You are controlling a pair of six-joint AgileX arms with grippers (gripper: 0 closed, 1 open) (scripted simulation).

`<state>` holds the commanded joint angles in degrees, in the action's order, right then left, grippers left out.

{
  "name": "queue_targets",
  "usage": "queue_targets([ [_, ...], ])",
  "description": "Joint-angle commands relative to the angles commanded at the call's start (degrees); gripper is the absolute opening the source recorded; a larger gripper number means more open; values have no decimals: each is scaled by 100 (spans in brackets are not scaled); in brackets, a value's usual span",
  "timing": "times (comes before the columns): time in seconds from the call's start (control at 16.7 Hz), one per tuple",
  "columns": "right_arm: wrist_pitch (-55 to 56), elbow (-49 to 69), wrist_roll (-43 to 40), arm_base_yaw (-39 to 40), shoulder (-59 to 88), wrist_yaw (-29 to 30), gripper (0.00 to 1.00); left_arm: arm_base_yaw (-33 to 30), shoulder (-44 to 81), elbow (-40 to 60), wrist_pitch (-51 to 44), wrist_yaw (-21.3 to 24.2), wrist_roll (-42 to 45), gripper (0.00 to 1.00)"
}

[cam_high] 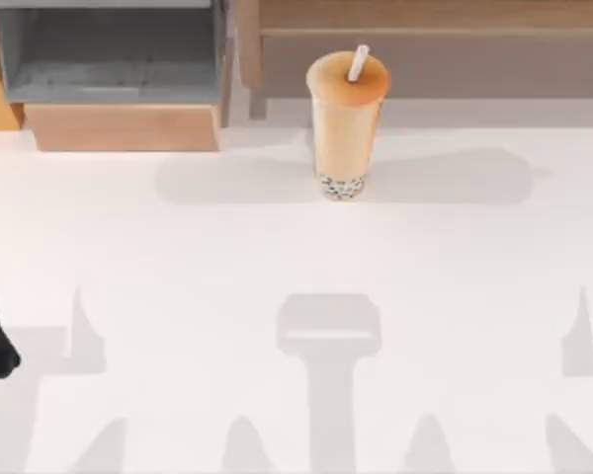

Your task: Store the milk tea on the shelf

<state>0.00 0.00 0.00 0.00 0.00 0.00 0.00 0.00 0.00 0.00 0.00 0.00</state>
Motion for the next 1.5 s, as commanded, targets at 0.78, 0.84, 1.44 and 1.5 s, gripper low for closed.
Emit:
queue_targets([
  [0.78,2040,1260,410,1754,3119,1644,100,0,0,0,0,0,0,100],
  [0.84,2336,1454,450,1974,3665,1877,100,0,0,0,0,0,0,100],
  [1.44,5620,3914,422,3895,9736,3996,100,0,0,0,0,0,0,100],
  [1.5,5913,4151,381,4040,10275,4160,100,0,0,0,0,0,0,100],
])
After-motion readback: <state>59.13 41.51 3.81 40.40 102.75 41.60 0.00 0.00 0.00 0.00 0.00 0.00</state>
